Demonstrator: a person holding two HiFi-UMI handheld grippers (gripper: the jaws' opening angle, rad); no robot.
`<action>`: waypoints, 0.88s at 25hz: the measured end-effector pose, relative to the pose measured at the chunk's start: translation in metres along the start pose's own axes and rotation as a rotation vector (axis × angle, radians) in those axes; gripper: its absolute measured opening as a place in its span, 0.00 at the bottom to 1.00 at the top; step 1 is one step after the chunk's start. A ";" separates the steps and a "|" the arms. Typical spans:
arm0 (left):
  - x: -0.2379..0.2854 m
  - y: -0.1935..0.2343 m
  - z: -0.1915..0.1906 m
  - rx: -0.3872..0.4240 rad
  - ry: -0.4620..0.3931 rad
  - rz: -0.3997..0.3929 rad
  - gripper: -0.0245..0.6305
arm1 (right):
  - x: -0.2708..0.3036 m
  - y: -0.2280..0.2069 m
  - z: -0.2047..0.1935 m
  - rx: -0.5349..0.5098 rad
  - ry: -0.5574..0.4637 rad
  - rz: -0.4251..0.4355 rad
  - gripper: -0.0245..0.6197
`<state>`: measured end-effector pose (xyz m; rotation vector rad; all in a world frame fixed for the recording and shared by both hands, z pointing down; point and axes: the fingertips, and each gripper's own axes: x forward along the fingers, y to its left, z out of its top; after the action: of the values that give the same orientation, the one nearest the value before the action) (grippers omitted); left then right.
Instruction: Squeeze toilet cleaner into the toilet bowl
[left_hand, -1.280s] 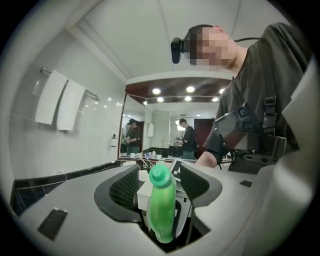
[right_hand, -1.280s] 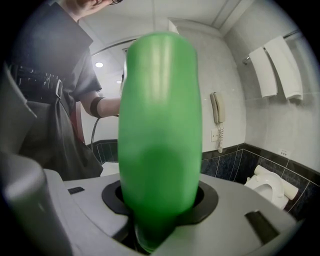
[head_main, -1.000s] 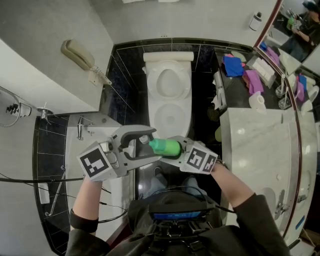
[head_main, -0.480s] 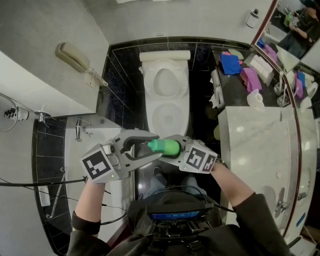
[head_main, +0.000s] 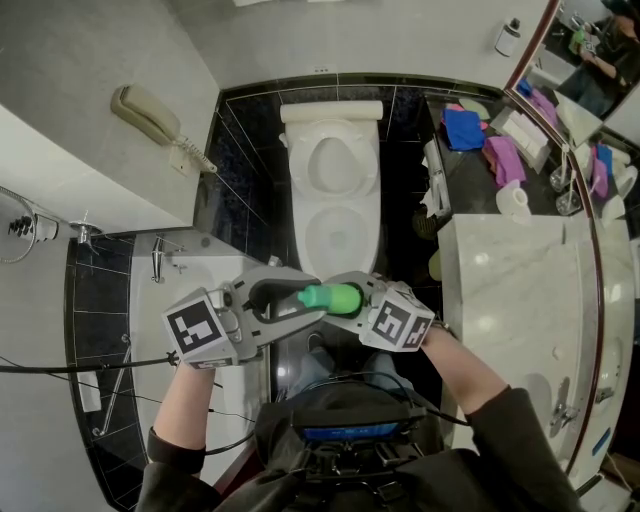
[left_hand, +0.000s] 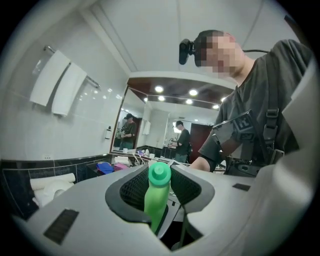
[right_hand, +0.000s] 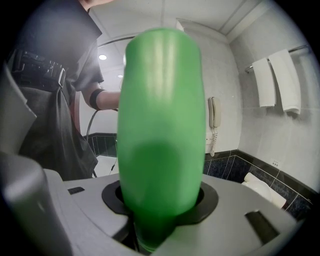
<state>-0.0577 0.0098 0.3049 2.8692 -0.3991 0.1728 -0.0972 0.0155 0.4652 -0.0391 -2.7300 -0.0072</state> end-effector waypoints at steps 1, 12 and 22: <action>-0.002 0.003 -0.003 -0.001 -0.005 0.003 0.25 | 0.000 -0.001 -0.001 -0.002 0.006 -0.003 0.33; -0.004 0.042 -0.018 -0.459 -0.147 0.280 0.25 | 0.000 -0.036 -0.012 -0.015 0.015 -0.186 0.33; -0.003 0.055 -0.037 -0.796 -0.250 0.428 0.25 | 0.001 -0.047 -0.040 -0.035 0.071 -0.262 0.33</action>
<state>-0.0794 -0.0314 0.3518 1.9954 -0.8918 -0.2300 -0.0840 -0.0322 0.5020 0.3024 -2.6438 -0.1278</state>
